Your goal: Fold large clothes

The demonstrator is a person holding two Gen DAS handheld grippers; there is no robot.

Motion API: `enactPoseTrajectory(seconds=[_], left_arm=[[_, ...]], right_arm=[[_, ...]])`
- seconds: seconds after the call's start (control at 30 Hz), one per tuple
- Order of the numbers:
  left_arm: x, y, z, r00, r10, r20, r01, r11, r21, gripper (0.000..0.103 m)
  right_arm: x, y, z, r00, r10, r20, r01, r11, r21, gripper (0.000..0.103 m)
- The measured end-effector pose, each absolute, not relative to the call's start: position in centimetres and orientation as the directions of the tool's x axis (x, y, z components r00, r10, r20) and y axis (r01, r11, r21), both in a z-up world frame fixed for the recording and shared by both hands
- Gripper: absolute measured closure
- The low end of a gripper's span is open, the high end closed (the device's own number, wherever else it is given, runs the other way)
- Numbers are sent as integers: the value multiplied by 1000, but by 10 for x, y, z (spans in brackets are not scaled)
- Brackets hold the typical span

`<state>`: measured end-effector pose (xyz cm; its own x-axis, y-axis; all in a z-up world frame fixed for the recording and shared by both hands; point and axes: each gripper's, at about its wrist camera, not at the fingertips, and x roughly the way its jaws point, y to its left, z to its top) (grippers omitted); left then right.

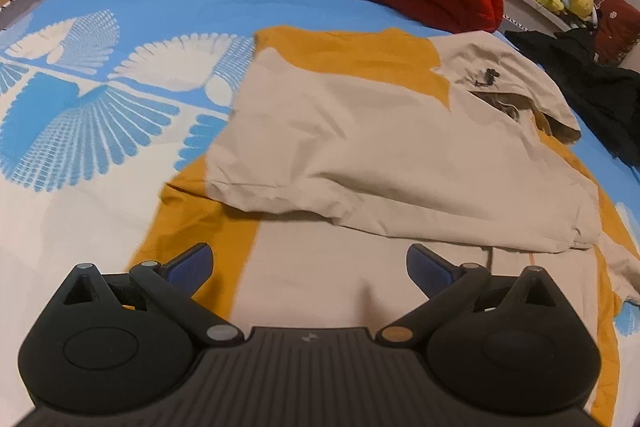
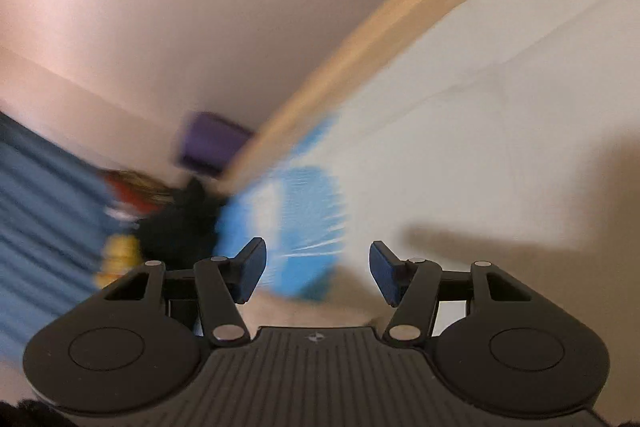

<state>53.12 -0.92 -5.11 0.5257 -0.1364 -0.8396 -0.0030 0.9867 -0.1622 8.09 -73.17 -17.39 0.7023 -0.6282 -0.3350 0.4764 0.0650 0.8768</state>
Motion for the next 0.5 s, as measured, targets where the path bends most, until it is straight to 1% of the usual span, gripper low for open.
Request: enactPoseTrajectory(seconds=[0.03, 0.13, 0.17, 0.2, 0.23, 0.3, 0.33, 0.37, 0.4, 0.43, 0.47, 0.5], left_arm=[[531, -13, -51, 523, -140, -841, 4, 987, -162, 0], [527, -23, -50, 529, -127, -839, 23, 991, -135, 0], [526, -24, -49, 531, -126, -838, 28, 991, -132, 0], [525, -24, -48, 533, -127, -837, 28, 991, -132, 0], [524, -22, -48, 534, -125, -836, 23, 991, -134, 0], [523, -15, -46, 538, -126, -834, 2, 989, -147, 0], [523, -11, -45, 539, -125, -833, -6, 988, -153, 0], [523, -6, -45, 543, -123, -831, -17, 987, -158, 0], [523, 0, -45, 548, -122, -828, -28, 986, -164, 0], [523, 8, -47, 550, -121, -826, -40, 984, -171, 0], [523, 14, -49, 551, -122, -825, -52, 982, -180, 0], [523, 21, -52, 552, -128, -824, -62, 979, -194, 0]], right_arm=[[85, -727, -170, 745, -609, -271, 424, 119, 898, 43], [114, -723, -161, 847, -495, -194, 323, 190, 927, 40], [127, -725, -161, 874, -448, -187, 300, 196, 934, 33], [143, -727, -162, 888, -406, -214, 309, 186, 933, 29], [163, -730, -165, 883, -391, -261, 347, 166, 923, 28], [196, -741, -171, 863, -377, -335, 420, 167, 892, 21], [215, -750, -176, 836, -377, -400, 479, 145, 865, 21], [227, -757, -181, 805, -407, -431, 516, 122, 848, 24], [238, -763, -184, 783, -430, -449, 546, 129, 828, 56], [248, -768, -181, 748, -463, -475, 593, 144, 793, 86], [261, -776, -171, 704, -494, -511, 652, 163, 741, 94], [275, -781, -159, 694, -499, -519, 669, 180, 721, 95]])
